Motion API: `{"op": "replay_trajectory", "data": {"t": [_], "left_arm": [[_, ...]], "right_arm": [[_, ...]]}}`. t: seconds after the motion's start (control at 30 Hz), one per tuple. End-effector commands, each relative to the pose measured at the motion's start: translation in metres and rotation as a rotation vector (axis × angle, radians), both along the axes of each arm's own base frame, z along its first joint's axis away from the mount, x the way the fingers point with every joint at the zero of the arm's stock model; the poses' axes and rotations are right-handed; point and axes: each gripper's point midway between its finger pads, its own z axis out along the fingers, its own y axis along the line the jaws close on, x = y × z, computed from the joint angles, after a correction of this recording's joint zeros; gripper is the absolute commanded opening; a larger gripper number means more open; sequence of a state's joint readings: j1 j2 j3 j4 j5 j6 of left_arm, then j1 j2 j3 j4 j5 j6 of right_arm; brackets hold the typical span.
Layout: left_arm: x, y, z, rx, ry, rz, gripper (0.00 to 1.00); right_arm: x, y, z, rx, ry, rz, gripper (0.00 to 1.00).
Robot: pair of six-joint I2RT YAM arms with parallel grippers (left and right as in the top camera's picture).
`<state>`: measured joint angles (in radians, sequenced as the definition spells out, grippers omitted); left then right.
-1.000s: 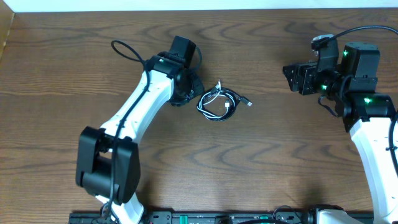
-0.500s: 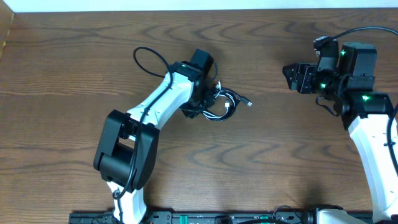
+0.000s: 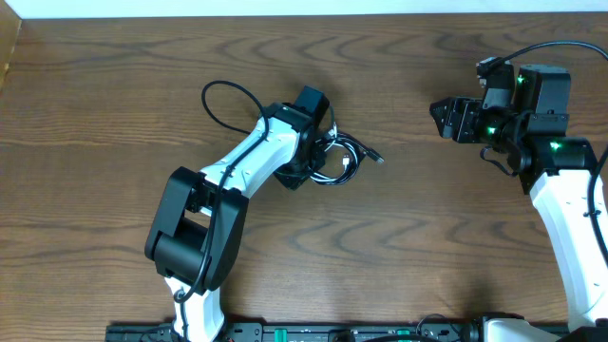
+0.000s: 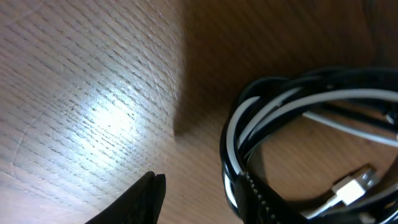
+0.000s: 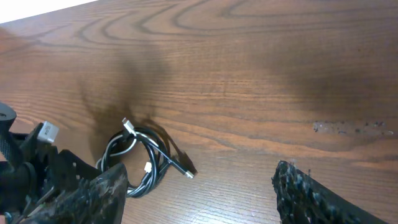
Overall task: Untangle cables
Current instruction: 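Grasp the black-and-white cable bundle with the left gripper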
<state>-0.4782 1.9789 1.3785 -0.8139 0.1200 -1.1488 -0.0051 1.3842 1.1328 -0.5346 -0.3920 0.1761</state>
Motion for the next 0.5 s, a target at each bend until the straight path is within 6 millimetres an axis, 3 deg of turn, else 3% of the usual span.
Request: {"op": "replay_trajectory", "data": {"t": [0.0, 0.4, 0.47], "left_arm": [[0.0, 0.009, -0.018, 0.056, 0.019, 0.105, 0.42], [0.007, -0.004, -0.036, 0.05, -0.016, 0.071, 0.42], [0.014, -0.007, -0.035, 0.039, -0.047, -0.014, 0.41]], "right_arm": [[0.003, 0.002, 0.006, 0.006, -0.01, -0.001, 0.72], [0.004, -0.001, 0.005, -0.007, -0.009, -0.014, 0.74], [0.004, 0.0, 0.005, -0.007, -0.009, -0.014, 0.74]]}}
